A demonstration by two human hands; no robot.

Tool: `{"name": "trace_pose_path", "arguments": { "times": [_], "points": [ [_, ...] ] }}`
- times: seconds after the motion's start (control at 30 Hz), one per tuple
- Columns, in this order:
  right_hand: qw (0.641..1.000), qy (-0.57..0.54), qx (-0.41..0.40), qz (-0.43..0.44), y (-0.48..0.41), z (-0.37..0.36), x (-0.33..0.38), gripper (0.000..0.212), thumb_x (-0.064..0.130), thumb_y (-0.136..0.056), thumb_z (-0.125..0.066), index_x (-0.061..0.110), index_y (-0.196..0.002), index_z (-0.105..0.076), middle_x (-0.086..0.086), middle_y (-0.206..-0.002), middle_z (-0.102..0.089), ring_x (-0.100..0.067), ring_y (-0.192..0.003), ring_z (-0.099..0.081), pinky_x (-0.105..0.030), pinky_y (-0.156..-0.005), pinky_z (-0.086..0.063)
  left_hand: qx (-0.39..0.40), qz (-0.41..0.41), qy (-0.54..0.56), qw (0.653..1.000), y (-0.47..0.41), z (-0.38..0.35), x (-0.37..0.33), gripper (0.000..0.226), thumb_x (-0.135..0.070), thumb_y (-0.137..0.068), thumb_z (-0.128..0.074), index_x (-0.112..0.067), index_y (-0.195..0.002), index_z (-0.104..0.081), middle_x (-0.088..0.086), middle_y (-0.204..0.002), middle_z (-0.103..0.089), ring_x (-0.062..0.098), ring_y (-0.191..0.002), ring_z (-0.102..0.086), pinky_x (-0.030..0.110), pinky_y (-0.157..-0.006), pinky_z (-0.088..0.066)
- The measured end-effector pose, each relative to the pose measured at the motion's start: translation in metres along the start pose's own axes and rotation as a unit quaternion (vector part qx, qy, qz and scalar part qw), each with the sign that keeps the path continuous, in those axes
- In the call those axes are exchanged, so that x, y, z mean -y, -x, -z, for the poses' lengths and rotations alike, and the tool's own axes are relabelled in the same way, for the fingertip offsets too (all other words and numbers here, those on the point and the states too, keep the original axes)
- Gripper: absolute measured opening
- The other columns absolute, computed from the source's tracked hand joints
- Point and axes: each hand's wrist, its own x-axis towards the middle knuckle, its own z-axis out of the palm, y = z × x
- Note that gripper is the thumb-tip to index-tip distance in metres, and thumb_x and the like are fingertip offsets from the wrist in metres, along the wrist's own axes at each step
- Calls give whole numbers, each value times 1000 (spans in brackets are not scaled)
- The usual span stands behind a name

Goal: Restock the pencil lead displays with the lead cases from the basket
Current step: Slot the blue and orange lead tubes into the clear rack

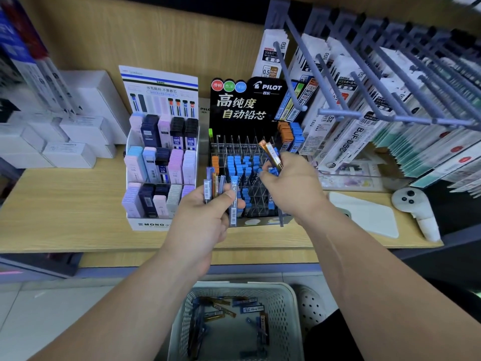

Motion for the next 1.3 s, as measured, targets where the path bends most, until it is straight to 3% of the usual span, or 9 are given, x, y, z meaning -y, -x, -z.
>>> {"name": "trace_pose_path", "arguments": {
  "times": [0.3,0.43,0.63,0.77,0.87,0.97,1.1,1.2,1.3],
  "points": [
    [995,17,50,81,3,12,-4,5,25,-98,-63,22,-96,-60,8,-68,-49,-8,-55,-45,-20,-48,-31,1,6,5,1000,-1,-1,1,6,-15,-97,-60,-13,-103,-62,11,-82,-75,14,-50,-24,22,-43,-19],
    [994,56,31,93,-3,7,1,5,27,-99,-61,23,-99,-58,9,-66,-48,-8,-58,-46,-26,-51,-32,2,12,6,1000,-1,-1,2,7,-18,-98,-61,-14,-104,-61,14,-86,-75,13,-47,-27,21,-42,-21],
    [995,67,0,79,-4,0,3,14,31,-98,-63,19,-101,-57,4,-77,-57,-20,-65,-53,-31,-58,-37,17,24,9,1000,0,-3,1,14,-27,-100,-58,-15,-108,-60,10,-75,-72,12,-41,-30,22,-42,-22],
    [997,-59,-3,43,7,9,3,10,29,-94,-69,23,-94,-61,5,-76,-59,-8,-59,-50,-17,-51,-35,27,18,-4,999,0,-3,2,18,-30,-99,-59,-14,-107,-60,7,-72,-71,12,-42,-31,21,-41,-23],
    [970,-225,85,-23,20,21,6,10,28,-90,-75,21,-93,-69,9,-91,-68,-2,-81,-60,-18,-68,-42,37,10,-7,999,0,-5,3,12,-28,-97,-61,-17,-101,-62,8,-70,-70,12,-41,-30,21,-41,-22],
    [958,-247,143,-41,27,25,5,11,27,-87,-78,20,-93,-71,11,-89,-68,-7,-86,-63,-23,-74,-46,42,2,-25,999,2,-8,7,10,-27,-95,-64,-18,-100,-64,9,-69,-70,14,-44,-28,22,-42,-23],
    [962,-224,149,-47,29,30,2,9,26,-88,-77,22,-90,-69,10,-82,-65,-2,-74,-59,-13,-60,-43,44,-13,-51,998,5,-11,7,6,-20,-94,-65,-15,-99,-65,15,-76,-70,9,-38,-43,18,-40,-29],
    [966,-190,171,-33,30,30,1,11,28,-87,-78,23,-93,-70,5,-90,-69,-10,-84,-62,-25,-73,-46,49,-18,-67,996,7,-12,6,5,-17,-94,-66,-14,-97,-66,13,-81,-69,2,-36,-49,12,-40,-33],
    [965,-198,166,-38,29,30,-1,12,26,-87,-77,22,-94,-69,2,-86,-68,-15,-82,-63,-33,-77,-49,48,-16,-78,996,5,-9,10,10,-25,-94,-67,-17,-99,-68,7,-79,-73,12,-43,-38,19,-43,-31]
  ]
}}
